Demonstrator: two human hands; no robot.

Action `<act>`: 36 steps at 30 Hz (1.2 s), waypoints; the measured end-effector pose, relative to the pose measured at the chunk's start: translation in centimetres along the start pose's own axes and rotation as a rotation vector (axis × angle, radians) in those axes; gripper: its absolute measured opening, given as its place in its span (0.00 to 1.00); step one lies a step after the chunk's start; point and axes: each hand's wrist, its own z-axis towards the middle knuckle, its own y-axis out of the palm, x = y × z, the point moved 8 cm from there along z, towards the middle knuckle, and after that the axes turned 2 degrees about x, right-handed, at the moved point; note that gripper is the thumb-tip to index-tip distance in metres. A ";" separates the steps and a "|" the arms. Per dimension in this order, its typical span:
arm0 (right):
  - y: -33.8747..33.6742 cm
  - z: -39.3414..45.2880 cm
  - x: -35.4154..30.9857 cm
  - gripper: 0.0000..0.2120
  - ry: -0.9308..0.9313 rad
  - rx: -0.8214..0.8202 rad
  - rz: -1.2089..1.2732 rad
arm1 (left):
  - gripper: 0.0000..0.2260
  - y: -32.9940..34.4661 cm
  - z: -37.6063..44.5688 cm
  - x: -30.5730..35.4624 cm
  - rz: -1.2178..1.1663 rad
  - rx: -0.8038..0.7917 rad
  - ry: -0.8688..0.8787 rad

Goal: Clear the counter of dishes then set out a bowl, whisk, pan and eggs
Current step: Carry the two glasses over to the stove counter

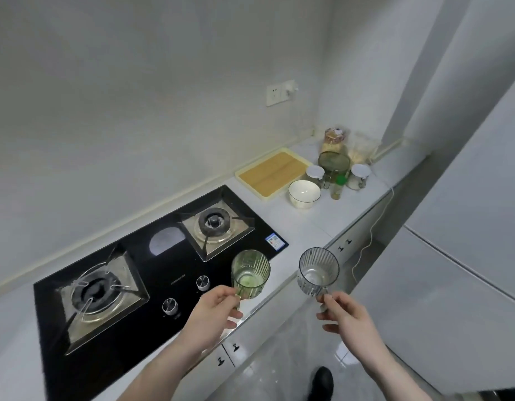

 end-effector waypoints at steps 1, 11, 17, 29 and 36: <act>-0.5 1.3 -0.1 0.10 0.007 0.001 0.000 | 0.07 1.0 1.2 0.6 0.000 -0.007 -0.006; -6.2 16.2 -2.6 0.09 0.026 -0.054 -0.034 | 0.09 9.8 11.9 5.0 -0.126 0.059 -0.124; -8.9 23.4 -3.6 0.10 0.067 -0.071 -0.091 | 0.09 13.8 16.8 6.5 -0.176 0.104 -0.209; -8.1 33.0 -3.4 0.08 0.223 -0.009 -0.070 | 0.07 15.4 29.1 7.8 -0.226 0.067 -0.363; -8.3 37.8 -2.9 0.07 0.320 0.028 -0.067 | 0.03 16.6 34.0 7.3 -0.309 0.121 -0.485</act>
